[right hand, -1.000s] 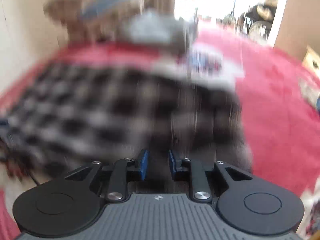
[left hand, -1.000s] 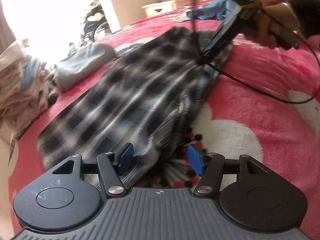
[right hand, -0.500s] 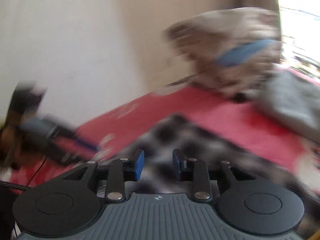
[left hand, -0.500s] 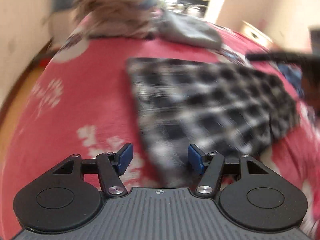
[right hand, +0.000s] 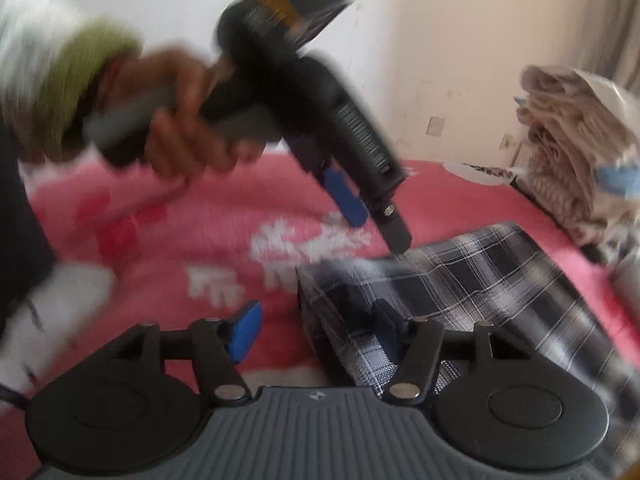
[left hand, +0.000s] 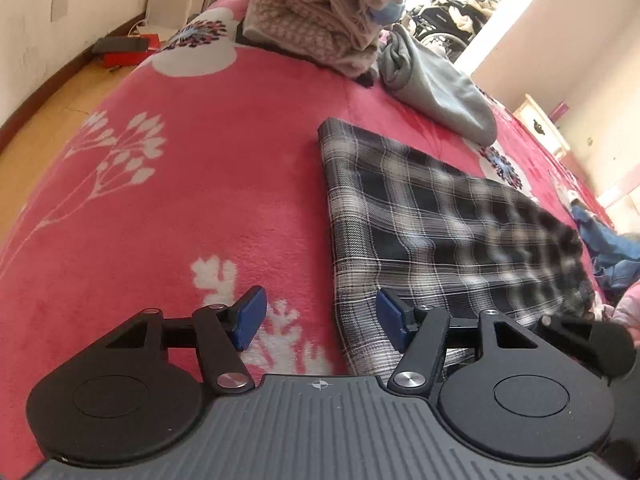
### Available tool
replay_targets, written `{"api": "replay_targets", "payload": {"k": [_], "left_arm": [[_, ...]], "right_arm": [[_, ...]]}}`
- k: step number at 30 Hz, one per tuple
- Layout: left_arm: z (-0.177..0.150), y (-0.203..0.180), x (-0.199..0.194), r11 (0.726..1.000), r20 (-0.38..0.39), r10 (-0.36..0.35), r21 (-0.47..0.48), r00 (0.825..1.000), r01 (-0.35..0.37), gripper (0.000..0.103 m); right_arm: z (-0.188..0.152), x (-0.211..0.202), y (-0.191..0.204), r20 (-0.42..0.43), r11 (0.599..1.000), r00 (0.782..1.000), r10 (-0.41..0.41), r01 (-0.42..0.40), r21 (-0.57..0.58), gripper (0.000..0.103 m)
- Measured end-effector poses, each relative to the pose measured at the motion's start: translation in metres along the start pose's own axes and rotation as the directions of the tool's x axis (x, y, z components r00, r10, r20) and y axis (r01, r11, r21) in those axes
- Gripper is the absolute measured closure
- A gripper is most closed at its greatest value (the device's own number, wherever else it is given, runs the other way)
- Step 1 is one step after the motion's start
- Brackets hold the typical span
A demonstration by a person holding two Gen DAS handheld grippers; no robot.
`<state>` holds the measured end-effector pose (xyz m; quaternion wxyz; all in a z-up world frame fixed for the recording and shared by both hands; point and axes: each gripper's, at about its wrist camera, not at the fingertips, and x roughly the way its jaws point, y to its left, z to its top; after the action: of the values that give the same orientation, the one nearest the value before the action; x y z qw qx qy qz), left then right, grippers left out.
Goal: Fold clothes
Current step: 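Grasp the trouser corner with the right tool and lift it toward the left tool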
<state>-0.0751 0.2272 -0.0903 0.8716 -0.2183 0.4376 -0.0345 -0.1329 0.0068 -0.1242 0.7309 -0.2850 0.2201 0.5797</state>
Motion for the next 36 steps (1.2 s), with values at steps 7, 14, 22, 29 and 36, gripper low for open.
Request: {"api": "replay_targets", "payload": {"k": [7, 14, 22, 29, 36], "left_arm": [[0.004, 0.006, 0.003, 1.000, 0.006, -0.016, -0.010, 1.000, 0.016, 0.042], [0.016, 0.010, 0.009, 0.998, 0.024, -0.042, -0.038, 0.999, 0.043, 0.042], [0.050, -0.011, 0.051, 0.997, 0.002, -0.056, 0.059, 0.998, 0.056, 0.042], [0.076, -0.019, 0.087, 0.996, 0.017, -0.030, 0.081, 0.999, 0.029, 0.042], [0.086, -0.023, 0.099, 1.000, 0.071, -0.013, 0.029, 0.997, 0.011, 0.054]], "right_arm": [[-0.003, 0.021, 0.017, -0.018, 0.986, 0.990, -0.142, 0.140, -0.091, 0.041], [-0.004, 0.022, 0.012, -0.027, 0.981, 0.981, -0.193, 0.192, -0.036, 0.074], [-0.002, 0.015, 0.008, -0.014, 0.975, 0.975, -0.220, 0.221, 0.019, 0.089], [-0.001, 0.013, 0.008, 0.005, 0.974, 0.975, -0.223, 0.222, 0.035, 0.090], [0.000, 0.002, 0.000, 0.047, 0.972, 0.974, -0.222, 0.217, 0.095, 0.090]]}}
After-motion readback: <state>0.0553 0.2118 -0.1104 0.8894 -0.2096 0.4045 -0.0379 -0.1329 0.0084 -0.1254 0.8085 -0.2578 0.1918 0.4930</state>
